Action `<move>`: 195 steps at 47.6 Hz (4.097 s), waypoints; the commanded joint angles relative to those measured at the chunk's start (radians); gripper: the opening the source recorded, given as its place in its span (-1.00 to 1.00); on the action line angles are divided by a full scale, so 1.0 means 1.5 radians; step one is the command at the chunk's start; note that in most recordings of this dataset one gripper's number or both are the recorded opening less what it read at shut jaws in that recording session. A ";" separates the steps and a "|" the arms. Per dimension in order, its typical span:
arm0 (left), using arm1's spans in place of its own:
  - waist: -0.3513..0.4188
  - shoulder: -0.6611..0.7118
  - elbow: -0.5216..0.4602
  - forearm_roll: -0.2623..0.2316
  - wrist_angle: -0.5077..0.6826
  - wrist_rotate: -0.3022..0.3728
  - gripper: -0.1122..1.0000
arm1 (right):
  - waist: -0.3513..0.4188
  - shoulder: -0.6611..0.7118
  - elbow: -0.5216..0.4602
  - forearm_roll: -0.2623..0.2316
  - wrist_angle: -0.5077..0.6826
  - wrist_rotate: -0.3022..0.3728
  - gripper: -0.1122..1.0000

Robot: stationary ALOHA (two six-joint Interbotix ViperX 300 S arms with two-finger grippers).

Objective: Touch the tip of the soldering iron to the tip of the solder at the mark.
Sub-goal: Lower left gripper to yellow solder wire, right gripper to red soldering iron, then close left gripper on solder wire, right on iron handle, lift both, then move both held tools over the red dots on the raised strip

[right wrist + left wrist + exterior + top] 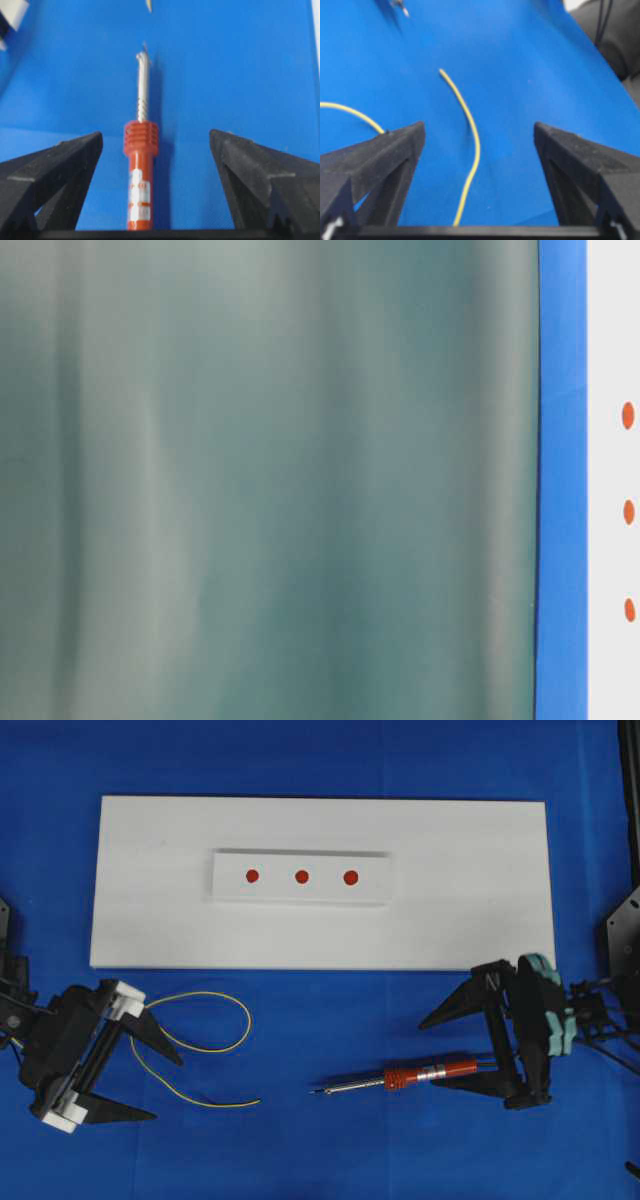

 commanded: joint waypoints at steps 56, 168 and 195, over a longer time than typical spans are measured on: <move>-0.002 0.199 -0.071 -0.004 -0.074 -0.024 -0.42 | 0.091 0.208 -0.072 0.145 -0.081 -0.008 -0.07; 0.294 -0.086 -0.307 0.003 0.735 -0.013 -0.75 | -0.378 -0.160 -0.200 0.016 0.594 -0.193 -0.68; 0.402 -0.035 -0.387 0.005 0.836 0.060 -0.75 | -0.481 -0.139 -0.266 -0.065 0.692 -0.191 -0.68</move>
